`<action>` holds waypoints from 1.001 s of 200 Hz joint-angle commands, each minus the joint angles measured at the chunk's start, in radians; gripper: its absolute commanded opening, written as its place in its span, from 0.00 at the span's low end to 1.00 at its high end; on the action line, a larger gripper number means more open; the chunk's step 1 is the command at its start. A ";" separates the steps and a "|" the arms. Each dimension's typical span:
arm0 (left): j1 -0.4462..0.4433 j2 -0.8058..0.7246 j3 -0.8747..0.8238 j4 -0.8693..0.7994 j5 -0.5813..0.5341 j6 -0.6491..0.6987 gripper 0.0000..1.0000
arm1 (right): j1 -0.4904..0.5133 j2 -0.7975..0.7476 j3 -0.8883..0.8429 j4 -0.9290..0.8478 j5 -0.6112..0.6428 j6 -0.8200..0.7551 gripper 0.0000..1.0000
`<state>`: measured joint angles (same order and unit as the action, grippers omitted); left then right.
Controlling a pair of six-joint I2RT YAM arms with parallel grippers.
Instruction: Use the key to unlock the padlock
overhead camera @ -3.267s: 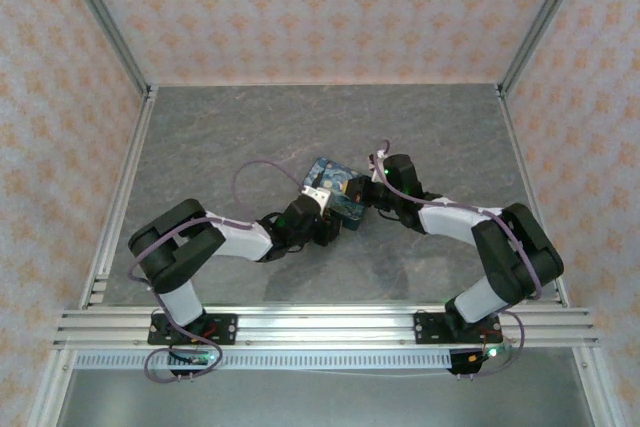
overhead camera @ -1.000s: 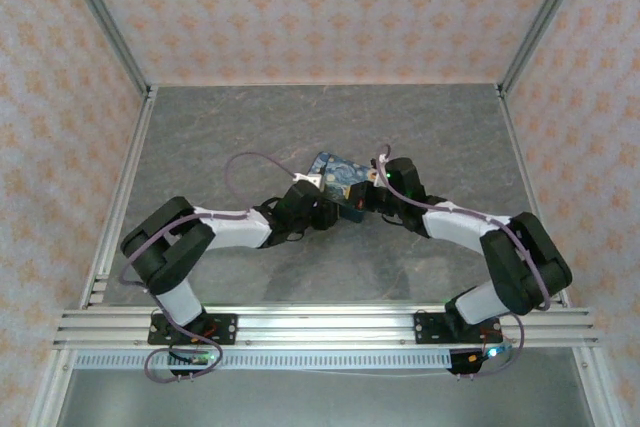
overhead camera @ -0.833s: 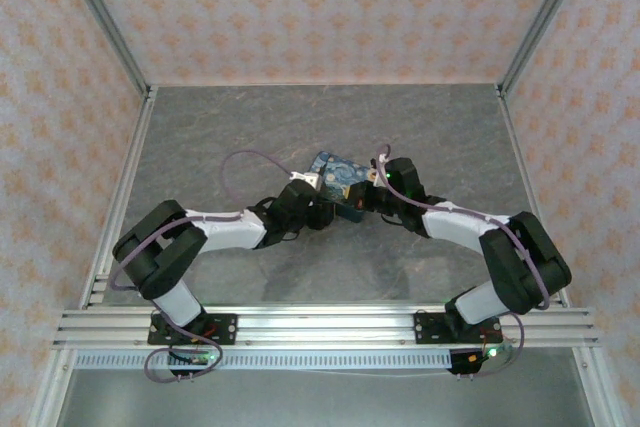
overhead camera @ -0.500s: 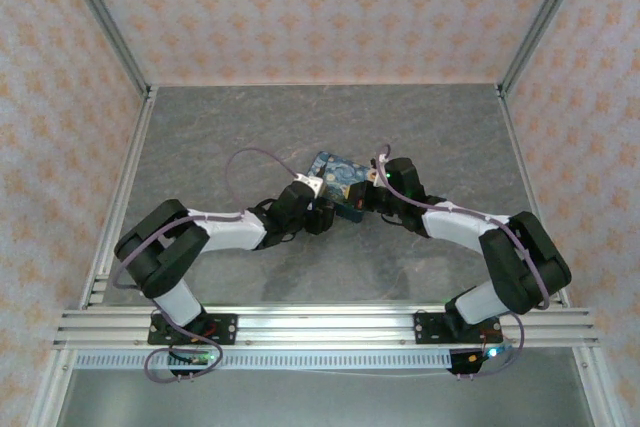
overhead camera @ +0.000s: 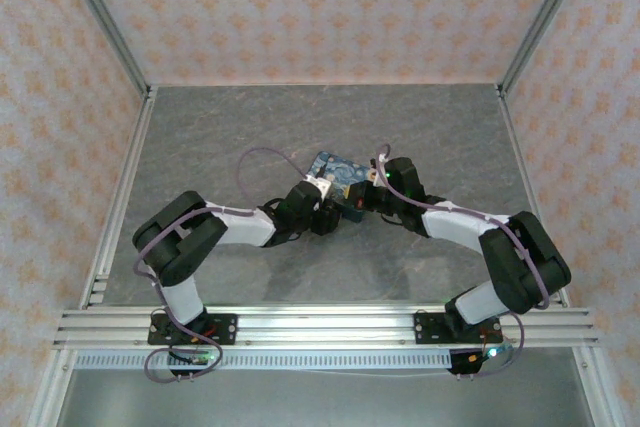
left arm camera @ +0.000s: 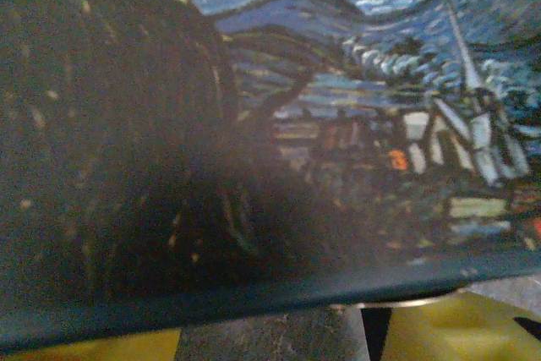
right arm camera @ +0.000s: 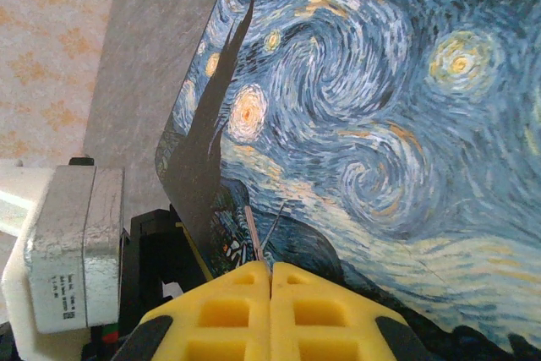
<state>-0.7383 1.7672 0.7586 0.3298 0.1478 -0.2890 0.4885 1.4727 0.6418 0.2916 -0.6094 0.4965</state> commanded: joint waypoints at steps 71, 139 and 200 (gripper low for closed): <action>-0.057 0.038 0.052 0.009 -0.061 -0.058 0.49 | 0.005 0.034 -0.005 -0.096 0.031 -0.016 0.00; -0.065 0.043 0.073 -0.006 -0.074 -0.077 0.44 | 0.007 0.028 -0.006 -0.095 0.028 -0.013 0.00; -0.068 0.043 0.085 -0.027 -0.094 -0.094 0.31 | 0.007 0.019 -0.007 -0.090 0.029 -0.011 0.00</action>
<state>-0.7986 1.8057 0.8131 0.3012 0.0628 -0.3691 0.4881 1.4738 0.6437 0.2920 -0.6022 0.4965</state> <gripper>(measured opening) 0.316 0.042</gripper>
